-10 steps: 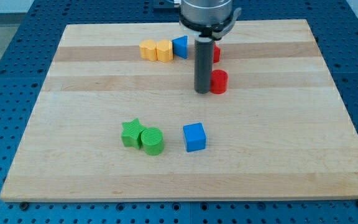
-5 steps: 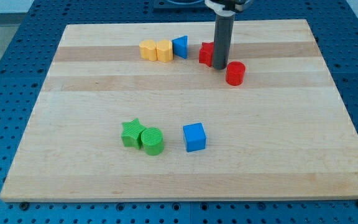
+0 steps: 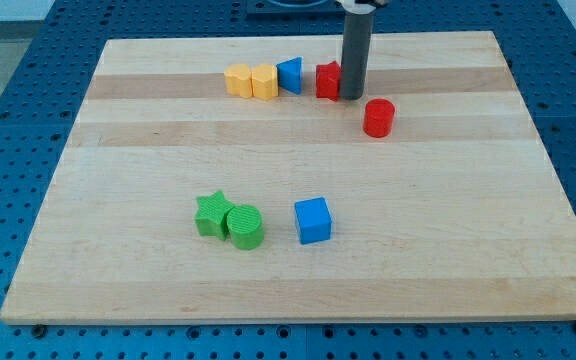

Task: Keep the red blocks to the right of the blue triangle

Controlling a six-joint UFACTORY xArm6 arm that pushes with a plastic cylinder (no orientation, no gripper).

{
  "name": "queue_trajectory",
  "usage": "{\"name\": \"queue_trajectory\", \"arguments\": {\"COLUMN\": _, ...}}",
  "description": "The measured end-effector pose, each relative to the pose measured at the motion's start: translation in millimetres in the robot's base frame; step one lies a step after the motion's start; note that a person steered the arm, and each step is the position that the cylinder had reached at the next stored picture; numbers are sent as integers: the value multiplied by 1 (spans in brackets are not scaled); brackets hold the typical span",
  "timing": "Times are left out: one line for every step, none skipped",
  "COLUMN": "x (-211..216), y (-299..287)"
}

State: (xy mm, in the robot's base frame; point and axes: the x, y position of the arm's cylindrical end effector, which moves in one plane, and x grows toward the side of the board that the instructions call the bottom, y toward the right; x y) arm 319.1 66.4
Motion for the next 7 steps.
{"name": "queue_trajectory", "arguments": {"x": 0, "y": 0}}
{"name": "queue_trajectory", "arguments": {"x": 0, "y": -2}}
{"name": "queue_trajectory", "arguments": {"x": 0, "y": -4}}
{"name": "queue_trajectory", "arguments": {"x": 0, "y": -14}}
{"name": "queue_trajectory", "arguments": {"x": 0, "y": -16}}
{"name": "queue_trajectory", "arguments": {"x": 0, "y": -17}}
{"name": "queue_trajectory", "arguments": {"x": 0, "y": -17}}
